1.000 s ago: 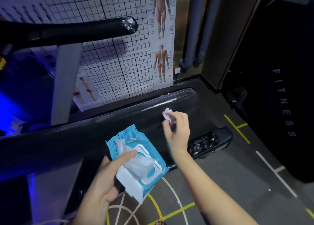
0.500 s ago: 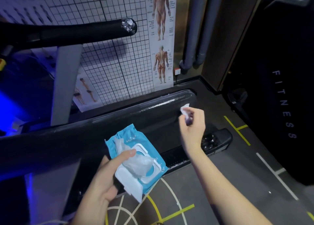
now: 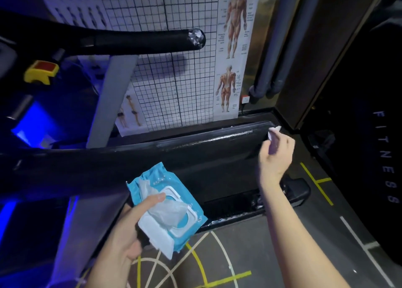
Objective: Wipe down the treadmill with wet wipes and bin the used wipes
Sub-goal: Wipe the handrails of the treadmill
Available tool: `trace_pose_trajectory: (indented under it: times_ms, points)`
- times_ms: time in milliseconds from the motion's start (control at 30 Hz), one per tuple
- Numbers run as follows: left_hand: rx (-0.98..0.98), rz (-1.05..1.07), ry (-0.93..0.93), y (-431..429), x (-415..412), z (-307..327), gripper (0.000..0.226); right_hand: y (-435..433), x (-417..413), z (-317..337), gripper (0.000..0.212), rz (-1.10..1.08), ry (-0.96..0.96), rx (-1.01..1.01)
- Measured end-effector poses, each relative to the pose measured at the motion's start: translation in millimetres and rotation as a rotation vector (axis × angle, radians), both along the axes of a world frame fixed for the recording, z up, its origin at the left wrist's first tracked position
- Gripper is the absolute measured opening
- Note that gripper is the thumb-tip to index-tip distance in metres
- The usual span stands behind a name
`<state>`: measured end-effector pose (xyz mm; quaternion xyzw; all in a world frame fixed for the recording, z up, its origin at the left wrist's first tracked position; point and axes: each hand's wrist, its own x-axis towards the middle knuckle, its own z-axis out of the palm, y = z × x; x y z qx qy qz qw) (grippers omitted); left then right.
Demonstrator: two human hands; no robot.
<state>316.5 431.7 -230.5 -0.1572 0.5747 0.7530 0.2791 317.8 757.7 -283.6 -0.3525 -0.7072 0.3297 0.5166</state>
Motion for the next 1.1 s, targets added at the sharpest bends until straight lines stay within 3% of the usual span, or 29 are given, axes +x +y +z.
trace_pose_trajectory:
  times_ms: [167, 300, 467, 567, 700, 800, 933, 1100]
  points:
    - [0.026, -0.038, 0.029, -15, -2, 0, 0.04, 11, 15, 6, 0.033, -0.061, -0.034, -0.263]
    - [0.057, -0.033, -0.021, -44, 0, 0, 0.032, -72, 26, 25, 0.031, 0.021, -0.013, -0.121]
    - [0.073, 0.009, -0.052, -127, 1, -2, 0.032, -238, 14, 23, 0.033, 0.342, 0.011, 0.032]
    - [0.05, 0.104, -0.065, -200, 1, -2, 0.056, -337, 0, 20, 0.034, 0.566, -0.022, 0.131]
    - [0.063, 0.322, -0.026, -297, -1, 0, 0.087, -439, -20, 25, 0.034, 0.757, -0.016, 0.104]
    - [0.104, 0.436, 0.029, -358, -4, 2, 0.079, -494, -37, 36, 0.034, 0.854, -0.067, 0.14]
    - [0.156, 0.469, 0.056, -416, -3, 2, 0.069, -536, -54, 47, 0.034, 0.809, -0.076, 0.135]
    - [0.129, 0.421, 0.064, -443, 0, -6, 0.065, -551, -85, 64, 0.039, 0.696, -0.019, 0.371]
